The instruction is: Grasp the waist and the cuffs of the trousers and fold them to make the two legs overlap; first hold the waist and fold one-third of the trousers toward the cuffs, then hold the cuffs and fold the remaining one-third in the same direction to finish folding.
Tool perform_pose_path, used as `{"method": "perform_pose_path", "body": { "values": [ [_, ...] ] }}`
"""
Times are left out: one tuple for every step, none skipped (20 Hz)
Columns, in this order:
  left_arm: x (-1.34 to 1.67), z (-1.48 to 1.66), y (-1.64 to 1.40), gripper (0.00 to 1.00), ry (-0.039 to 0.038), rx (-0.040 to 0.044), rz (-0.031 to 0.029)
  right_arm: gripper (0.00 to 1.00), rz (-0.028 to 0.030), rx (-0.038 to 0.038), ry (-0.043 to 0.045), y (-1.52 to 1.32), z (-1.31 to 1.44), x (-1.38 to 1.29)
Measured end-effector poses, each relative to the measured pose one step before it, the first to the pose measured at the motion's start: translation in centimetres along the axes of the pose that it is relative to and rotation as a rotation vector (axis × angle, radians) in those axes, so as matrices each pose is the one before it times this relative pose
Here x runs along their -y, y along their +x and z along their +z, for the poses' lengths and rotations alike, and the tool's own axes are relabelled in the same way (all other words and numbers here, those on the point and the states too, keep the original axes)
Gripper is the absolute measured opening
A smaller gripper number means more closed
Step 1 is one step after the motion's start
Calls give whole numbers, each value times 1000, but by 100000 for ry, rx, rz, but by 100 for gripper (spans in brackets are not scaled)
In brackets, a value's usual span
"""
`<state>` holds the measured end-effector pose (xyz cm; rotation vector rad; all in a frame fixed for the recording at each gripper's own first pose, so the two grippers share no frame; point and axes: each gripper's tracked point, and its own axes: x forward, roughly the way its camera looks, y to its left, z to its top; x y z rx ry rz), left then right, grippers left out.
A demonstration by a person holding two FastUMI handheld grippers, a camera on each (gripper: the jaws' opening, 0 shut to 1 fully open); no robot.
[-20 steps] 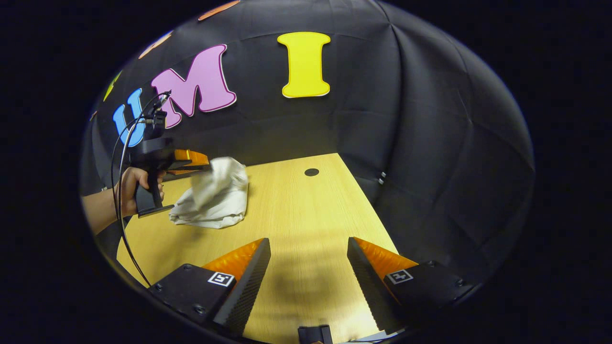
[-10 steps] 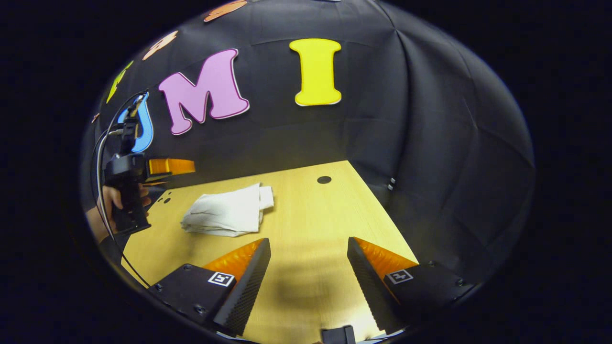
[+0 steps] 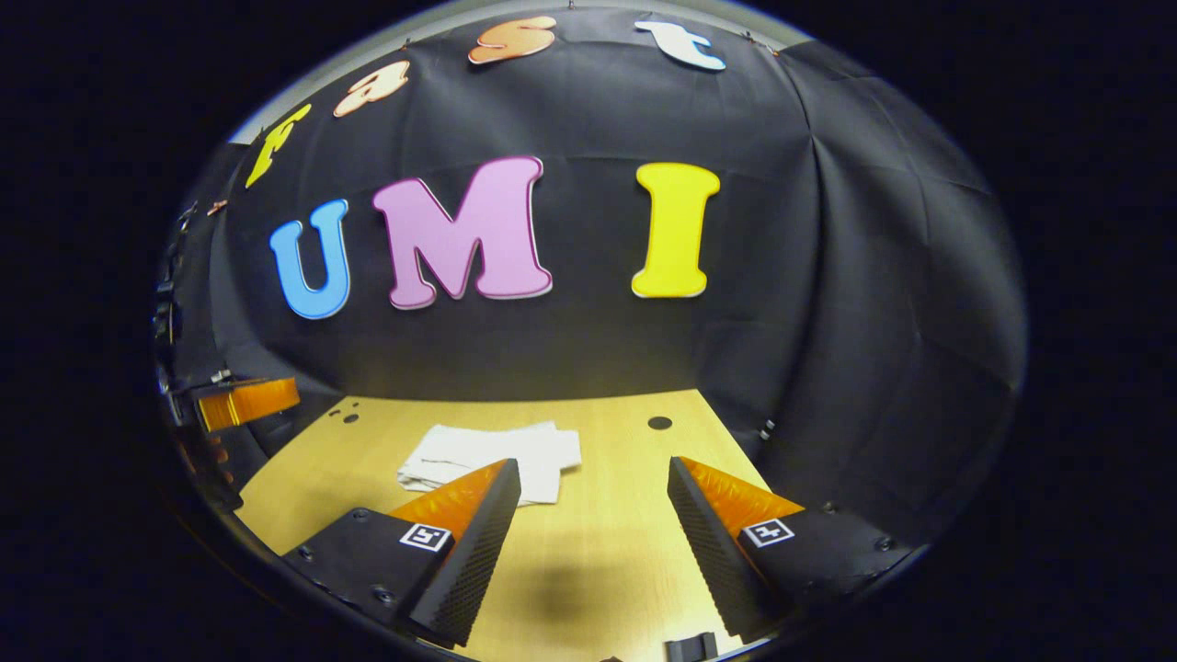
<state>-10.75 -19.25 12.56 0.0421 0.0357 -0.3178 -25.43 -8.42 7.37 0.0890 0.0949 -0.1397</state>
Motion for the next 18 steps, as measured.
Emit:
{"method": "perform_pose_path", "body": {
  "values": [
    [-543,153,-1618,96,-345,1377,987,99,622,1886,1085,-936,622,-1178],
    [-638,116,-1665,96,-75,1406,1320,99,607,906,1631,-964,326,-1104],
    [-641,-153,-1552,96,-283,1050,1240,99,1370,1000,1850,-953,202,-1253],
    [-345,-4,-1416,96,-420,916,469,98,1037,1204,1037,-1046,185,-1110],
    [-499,-218,-1140,96,-670,546,946,98,375,1103,80,-937,-29,-729],
    [-420,-262,-1222,96,-816,18,975,99,93,913,-578,-921,-166,-493],
    [-498,-380,-951,96,-792,-63,787,99,16,434,-468,-931,-290,-506],
    [-451,-267,-967,100,-623,-370,758,98,336,-96,-46,-763,-482,-470],
    [-418,-303,-909,96,-440,-237,692,99,524,-298,65,-610,-517,-513],
    [-444,-407,-496,100,156,-16,666,99,-360,-1539,21,-481,-867,-202],
    [-538,-475,-530,96,898,257,532,99,-1416,-1139,633,-597,-787,244],
    [-606,-681,-746,96,1712,-180,820,99,-1520,155,1721,-557,-328,124],
    [-558,-740,-475,96,1896,-541,1262,99,-678,-266,2239,-627,-538,-197],
    [-425,-786,-494,96,1305,-1354,1119,99,-494,-669,1790,-684,-695,-88],
    [-213,-741,-447,96,477,-1709,601,99,-540,-999,801,-722,-961,-28],
    [-281,-867,-418,96,-62,-1296,859,98,-818,-1492,-128,-706,-1049,113],
    [-346,-506,-500,96,-665,-911,1642,98,-577,-2478,-121,-643,-1290,2],
    [-393,-669,-373,96,-1895,-1081,2579,99,101,-2258,465,-591,-1136,-207]
  ]
}}
